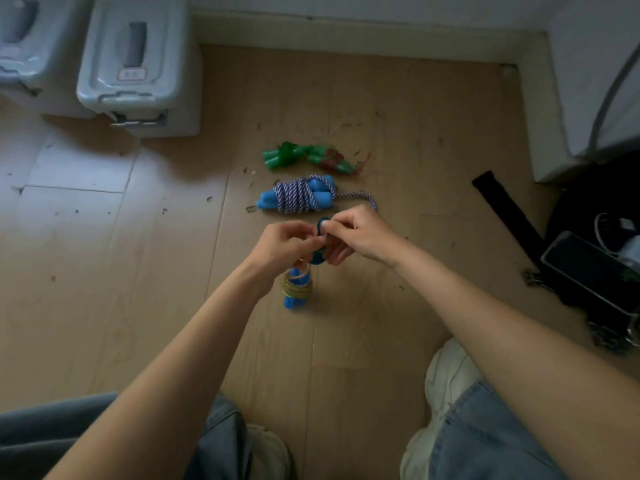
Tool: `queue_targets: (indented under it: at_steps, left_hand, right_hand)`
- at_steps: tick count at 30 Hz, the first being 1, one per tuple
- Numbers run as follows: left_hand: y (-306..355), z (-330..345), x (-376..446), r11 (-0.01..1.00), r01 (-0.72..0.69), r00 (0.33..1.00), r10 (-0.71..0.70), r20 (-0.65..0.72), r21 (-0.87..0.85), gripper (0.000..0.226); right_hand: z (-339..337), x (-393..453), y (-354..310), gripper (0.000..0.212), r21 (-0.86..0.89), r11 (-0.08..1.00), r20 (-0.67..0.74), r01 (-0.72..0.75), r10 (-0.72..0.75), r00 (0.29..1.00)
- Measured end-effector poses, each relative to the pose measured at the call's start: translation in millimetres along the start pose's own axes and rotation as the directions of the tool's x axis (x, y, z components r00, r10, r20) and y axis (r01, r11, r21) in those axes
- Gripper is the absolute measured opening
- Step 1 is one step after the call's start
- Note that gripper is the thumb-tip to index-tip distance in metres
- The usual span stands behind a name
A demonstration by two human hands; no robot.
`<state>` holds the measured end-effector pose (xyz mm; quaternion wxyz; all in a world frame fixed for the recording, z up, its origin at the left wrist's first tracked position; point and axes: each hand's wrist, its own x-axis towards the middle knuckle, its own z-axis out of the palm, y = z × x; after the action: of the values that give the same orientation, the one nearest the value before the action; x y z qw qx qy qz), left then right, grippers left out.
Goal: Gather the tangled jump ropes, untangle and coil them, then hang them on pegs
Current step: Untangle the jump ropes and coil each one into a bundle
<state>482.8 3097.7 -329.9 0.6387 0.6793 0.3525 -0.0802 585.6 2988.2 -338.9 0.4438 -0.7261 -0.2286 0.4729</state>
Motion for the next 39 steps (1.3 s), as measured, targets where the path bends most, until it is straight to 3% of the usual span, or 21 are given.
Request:
queue_targets:
  at_steps: [3,6,9,12,15,17,19,22,25,28,30,31,35,37,39]
  left_hand:
    - [6.8,-1.5,10.8,0.998,0.03,0.998,-0.026,-0.06,0.062,0.011]
    - [9.4,-2.9,27.2,0.985,0.085,0.994,-0.073,-0.083,0.149,0.014]
    - [10.2,1.5,51.7,0.947,0.048,0.995,-0.017,-0.101,0.319,0.016]
    - [11.7,6.8,80.4,0.878,0.002,0.993,0.056,-0.107,0.478,0.013]
    - [13.5,11.1,99.3,0.794,-0.08,0.977,0.181,-0.109,0.603,0.013]
    - [18.1,12.1,104.9,0.749,-0.105,0.962,0.244,-0.125,0.654,0.015]
    - [23.7,12.8,108.2,0.733,-0.103,0.958,0.254,-0.13,0.672,0.017]
    - [28.8,9.5,113.0,0.728,-0.104,0.961,0.25,-0.121,0.678,0.01]
    - [29.7,-2.2,116.6,0.752,-0.097,0.97,0.219,-0.108,0.653,0.014]
    - [29.3,-13.7,117.6,0.823,-0.078,0.981,0.164,-0.104,0.563,0.013]
    - [27.6,-19.4,118.1,0.827,-0.068,0.982,0.155,-0.109,0.558,0.013]
    - [27.3,-21.0,118.4,0.82,-0.063,0.983,0.149,-0.106,0.569,0.013]
    - [25.0,-25.1,121.7,0.818,-0.07,0.987,0.14,-0.08,0.571,0.01]
    - [23.1,-27.1,122.6,0.831,-0.062,0.988,0.131,-0.085,0.553,0.01]
    - [22.6,-28.8,123.7,0.849,-0.061,0.987,0.128,-0.093,0.526,0.007]
  right_hand:
    - [-20.8,-0.2,8.7,0.019,0.027,1.0,-0.075,-0.001,0.003,0.997]
    - [-51.4,20.7,30.0,0.025,-0.276,0.956,-0.225,-0.102,0.039,0.974]
    - [-64.7,62.1,54.0,0.042,-0.468,0.841,-0.453,-0.271,0.036,0.891]
    - [-64.7,98.2,79.8,0.044,-0.538,0.777,-0.426,-0.325,0.082,0.901]
    - [-67.8,105.9,92.4,0.017,-0.642,0.739,-0.395,-0.202,-0.094,0.914]
    - [-75.9,108.9,89.0,0.017,-0.672,0.732,-0.471,-0.112,-0.306,0.827]
    - [-87.4,120.9,80.7,0.031,-0.648,0.758,-0.511,-0.073,-0.362,0.78]
    - [-97.8,146.1,68.9,0.06,-0.729,0.679,-0.382,-0.084,-0.303,0.873]
    - [-106.8,156.6,62.6,0.038,-0.747,0.665,-0.31,-0.006,-0.34,0.888]
    - [-107.0,147.1,50.3,0.023,-0.781,0.576,-0.198,0.243,-0.597,0.778]
    - [-99.3,141.5,42.9,0.028,-0.797,0.453,-0.055,0.399,-0.712,0.7]
    - [-95.8,141.5,40.5,0.035,-0.794,0.427,0.003,0.434,-0.711,0.704]
    - [-90.9,163.2,32.4,0.049,-0.856,0.398,0.086,0.33,-0.519,0.85]
    - [-89.5,172.6,33.6,0.047,-0.861,0.445,0.031,0.248,-0.439,0.898]
    - [-89.0,177.4,35.3,0.041,-0.823,0.531,-0.063,0.204,-0.443,0.895]
